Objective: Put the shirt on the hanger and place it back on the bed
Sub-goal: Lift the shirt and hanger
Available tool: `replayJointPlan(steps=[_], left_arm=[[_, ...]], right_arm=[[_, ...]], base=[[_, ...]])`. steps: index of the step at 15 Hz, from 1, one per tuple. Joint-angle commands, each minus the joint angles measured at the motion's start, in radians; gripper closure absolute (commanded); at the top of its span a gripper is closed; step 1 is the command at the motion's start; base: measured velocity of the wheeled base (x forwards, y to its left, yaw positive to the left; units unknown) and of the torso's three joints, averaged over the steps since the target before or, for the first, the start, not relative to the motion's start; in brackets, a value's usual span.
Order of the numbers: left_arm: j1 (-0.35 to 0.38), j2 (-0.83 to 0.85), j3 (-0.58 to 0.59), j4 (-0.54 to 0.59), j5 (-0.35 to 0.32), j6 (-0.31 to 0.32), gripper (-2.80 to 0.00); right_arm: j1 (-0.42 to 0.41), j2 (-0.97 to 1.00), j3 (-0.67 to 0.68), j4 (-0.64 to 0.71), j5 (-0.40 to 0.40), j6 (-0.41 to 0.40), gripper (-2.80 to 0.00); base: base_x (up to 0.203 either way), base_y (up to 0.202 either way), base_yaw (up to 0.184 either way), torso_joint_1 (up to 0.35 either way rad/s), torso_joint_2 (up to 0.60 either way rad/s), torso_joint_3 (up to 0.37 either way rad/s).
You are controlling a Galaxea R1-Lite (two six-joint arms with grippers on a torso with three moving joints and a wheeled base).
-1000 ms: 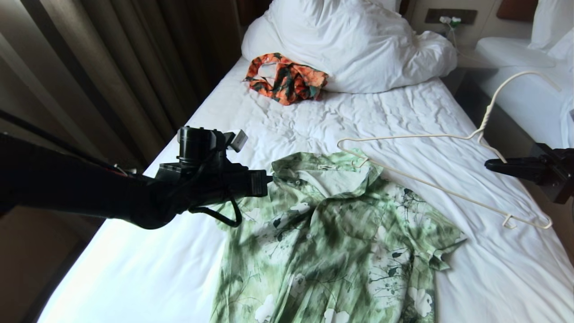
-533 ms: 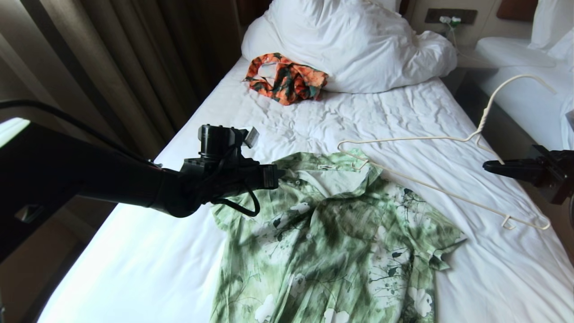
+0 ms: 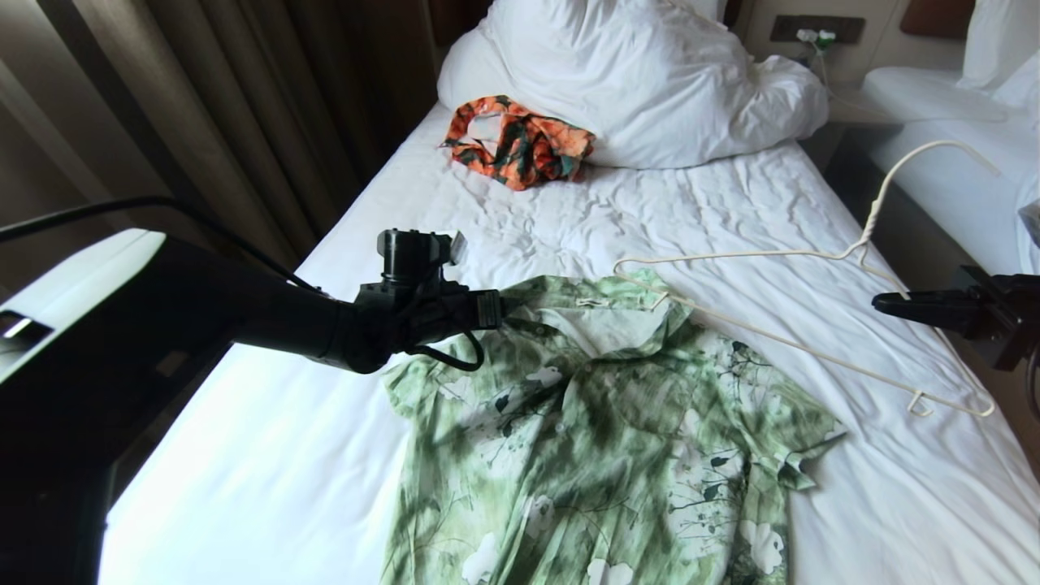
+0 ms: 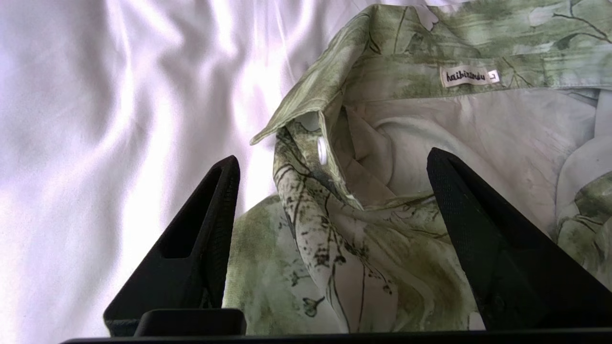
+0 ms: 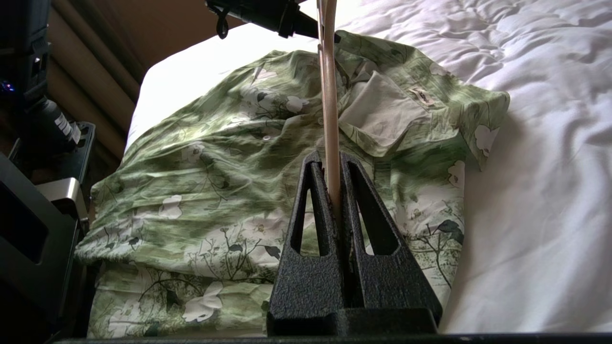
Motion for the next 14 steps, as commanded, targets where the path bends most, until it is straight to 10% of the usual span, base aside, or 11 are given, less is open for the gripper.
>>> replayJointPlan(steps=[1, 12, 13, 14], left_arm=[[0.008, 0.035, -0.038, 0.004, -0.001, -0.002, -2.8], [-0.013, 0.132, -0.12, -0.002, 0.03, -0.006, -2.8], [-0.015, 0.133, -0.12, -0.002, 0.03, -0.007, -2.03], [-0.015, 0.139, -0.121, -0.002, 0.03, -0.007, 0.0]], right_arm=[[-0.001, 0.006, -0.002, 0.001, 0.008, -0.005, 0.0], [-0.001, 0.008, -0.005, 0.001, 0.008, -0.005, 0.0], [-0.003, 0.009, -0.005, 0.001, 0.008, -0.005, 0.0], [-0.003, 0.011, -0.005, 0.001, 0.008, -0.005, 0.0]], base=[[0.0, 0.0, 0.0, 0.0, 0.0, 0.0], [0.0, 0.0, 0.0, 0.0, 0.0, 0.0], [0.0, 0.0, 0.0, 0.0, 0.0, 0.0], [0.0, 0.0, 0.0, 0.0, 0.0, 0.0]])
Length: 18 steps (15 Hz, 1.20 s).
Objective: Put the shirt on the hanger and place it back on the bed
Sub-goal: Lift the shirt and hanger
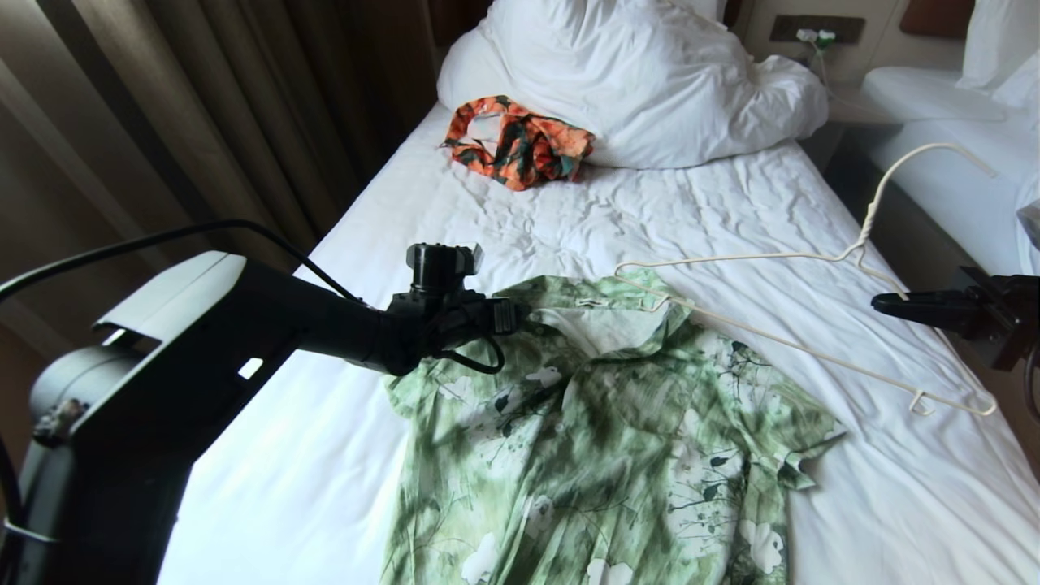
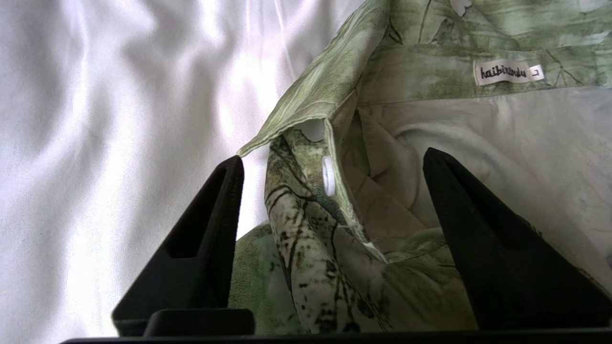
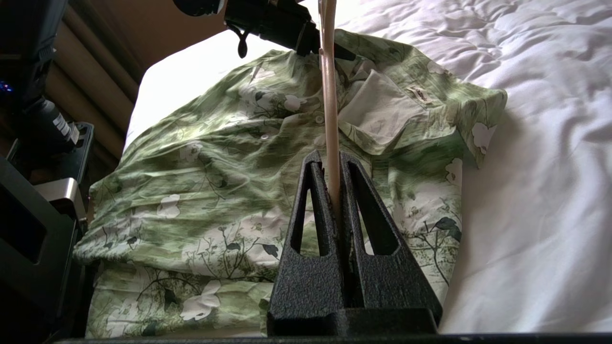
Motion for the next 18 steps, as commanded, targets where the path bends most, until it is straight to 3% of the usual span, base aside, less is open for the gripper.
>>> replayJointPlan(steps=[1, 6, 9, 18], left_arm=[[-0.001, 0.012, -0.004, -0.003, -0.001, -0.001, 0.0], [-0.004, -0.003, -0.049, 0.009, 0.033, -0.009, 0.0], [-0.038, -0.05, -0.033, 0.042, 0.068, -0.057, 0.0], [-0.198, -0.293, 0.095, 0.088, 0.071, -0.082, 0.0]], right_arm=[[-0.001, 0.005, 0.0, 0.001, 0.008, -0.006, 0.0], [0.001, 0.005, 0.002, 0.001, 0.008, -0.006, 0.0], [0.001, 0.008, 0.002, 0.001, 0.008, -0.006, 0.0], [0.01, 0.011, 0.009, 0.002, 0.008, -0.006, 0.0]], base=[[0.0, 0.0, 0.0, 0.0, 0.0, 0.0], [0.0, 0.0, 0.0, 0.0, 0.0, 0.0], [0.0, 0.0, 0.0, 0.0, 0.0, 0.0], [0.0, 0.0, 0.0, 0.0, 0.0, 0.0]])
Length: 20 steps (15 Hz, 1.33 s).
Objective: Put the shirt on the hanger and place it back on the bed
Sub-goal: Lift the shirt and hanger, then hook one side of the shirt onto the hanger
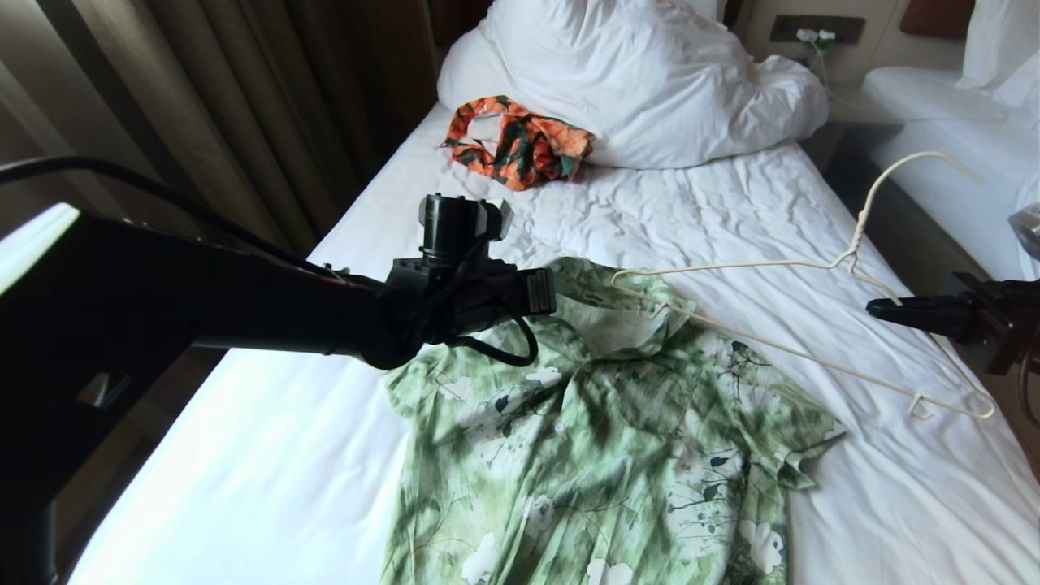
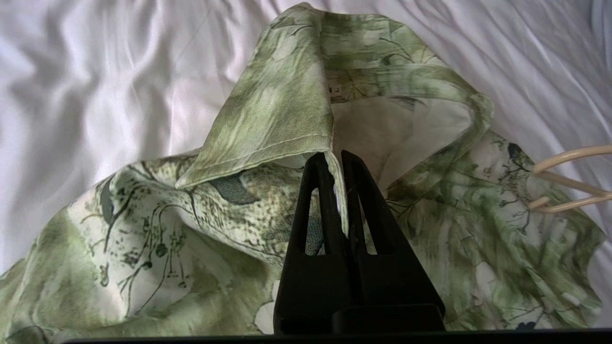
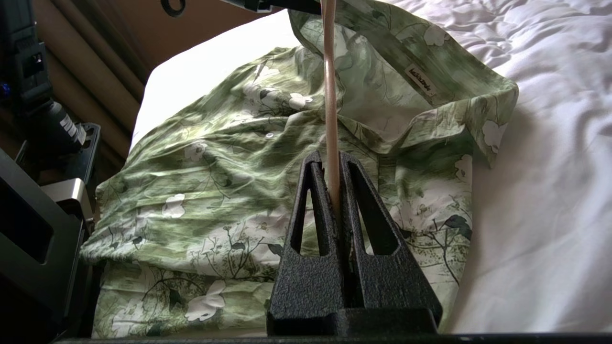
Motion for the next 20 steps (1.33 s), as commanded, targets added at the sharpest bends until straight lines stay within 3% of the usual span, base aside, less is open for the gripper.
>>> replayJointPlan(steps=[1, 7, 14, 20], left_arm=[[-0.029, -0.063, 0.007, 0.004, 0.004, -0.001, 0.0], [-0.098, -0.074, -0.001, 0.011, 0.03, 0.002, 0.0], [-0.13, -0.068, -0.016, 0.008, 0.03, 0.006, 0.0], [-0.184, -0.034, -0.08, 0.011, 0.029, 0.005, 0.0]], right_arm=[[0.005, -0.001, 0.002, 0.001, 0.008, -0.005, 0.0], [0.041, 0.008, -0.004, -0.001, -0.012, -0.005, 0.0], [0.096, 0.049, -0.02, -0.009, -0.035, -0.005, 0.0], [0.145, 0.079, -0.076, -0.011, -0.05, -0.003, 0.0]], base=[[0.0, 0.0, 0.0, 0.0, 0.0, 0.0], [0.0, 0.0, 0.0, 0.0, 0.0, 0.0], [0.0, 0.0, 0.0, 0.0, 0.0, 0.0], [0.0, 0.0, 0.0, 0.0, 0.0, 0.0]])
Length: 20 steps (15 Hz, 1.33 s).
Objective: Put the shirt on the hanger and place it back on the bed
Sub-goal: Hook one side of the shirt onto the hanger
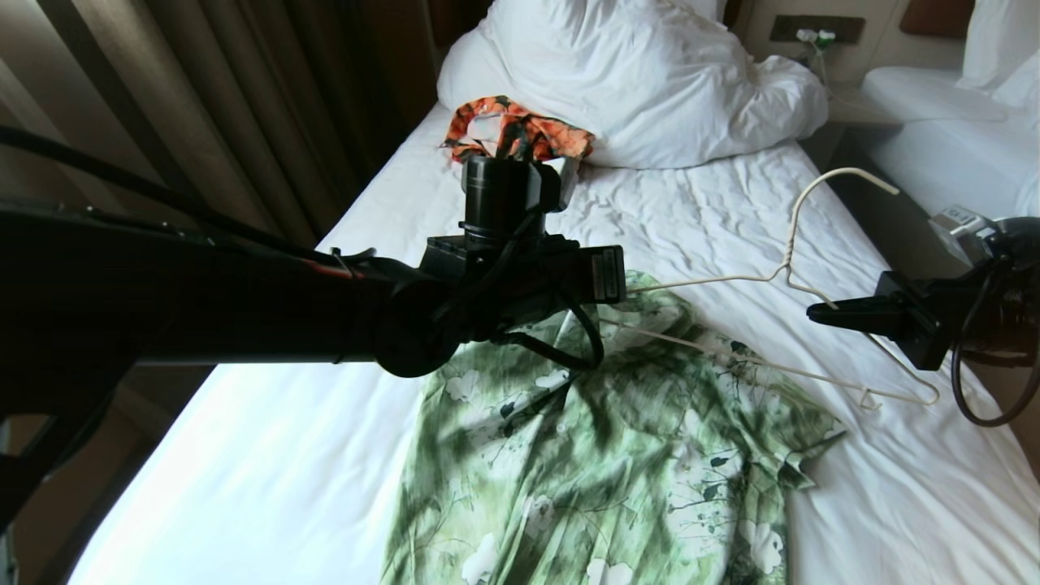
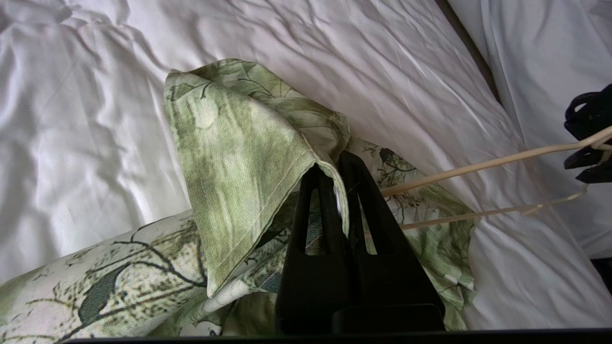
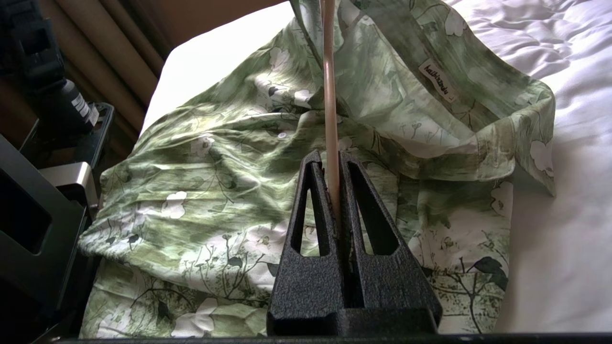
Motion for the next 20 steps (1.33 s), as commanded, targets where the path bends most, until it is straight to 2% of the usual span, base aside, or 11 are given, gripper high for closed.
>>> replayJointPlan(steps=[1, 4, 7, 10, 12, 14, 16, 18, 20], left_arm=[[-0.027, 0.006, -0.011, -0.001, 0.001, -0.002, 0.0], [-0.072, -0.002, -0.011, 0.003, 0.003, -0.001, 0.0], [-0.098, -0.007, -0.036, 0.052, 0.011, -0.003, 0.0], [-0.111, 0.009, -0.102, 0.058, 0.022, -0.006, 0.0], [-0.141, 0.02, -0.179, 0.108, 0.032, -0.007, 0.0], [-0.203, 0.028, -0.237, 0.178, 0.08, -0.02, 0.0], [-0.259, 0.026, -0.242, 0.193, 0.134, -0.06, 0.0], [-0.311, 0.025, -0.218, 0.193, 0.18, -0.07, 0.0], [-0.342, 0.03, -0.232, 0.195, 0.184, -0.067, 0.0]], right_arm=[[0.014, 0.012, -0.012, 0.001, 0.007, -0.004, 0.0], [0.043, 0.013, -0.044, 0.001, -0.005, -0.004, 0.0], [0.065, 0.01, -0.081, 0.004, -0.011, -0.003, 0.0], [0.092, 0.01, -0.071, 0.004, -0.013, -0.003, 0.0], [0.122, 0.011, -0.074, 0.004, -0.013, -0.003, 0.0], [0.135, 0.006, -0.081, 0.004, -0.02, -0.003, 0.0], [0.136, 0.002, -0.088, 0.004, -0.02, -0.002, 0.0], [0.13, -0.004, -0.096, 0.007, -0.02, 0.002, 0.0], [0.132, -0.011, -0.089, 0.008, -0.021, 0.003, 0.0]], base=[[0.0, 0.0, 0.0, 0.0, 0.0, 0.0], [0.0, 0.0, 0.0, 0.0, 0.0, 0.0], [0.0, 0.0, 0.0, 0.0, 0.0, 0.0], [0.0, 0.0, 0.0, 0.0, 0.0, 0.0], [0.0, 0.0, 0.0, 0.0, 0.0, 0.0], [0.0, 0.0, 0.0, 0.0, 0.0, 0.0], [0.0, 0.0, 0.0, 0.0, 0.0, 0.0], [0.0, 0.0, 0.0, 0.0, 0.0, 0.0], [0.0, 0.0, 0.0, 0.0, 0.0, 0.0]])
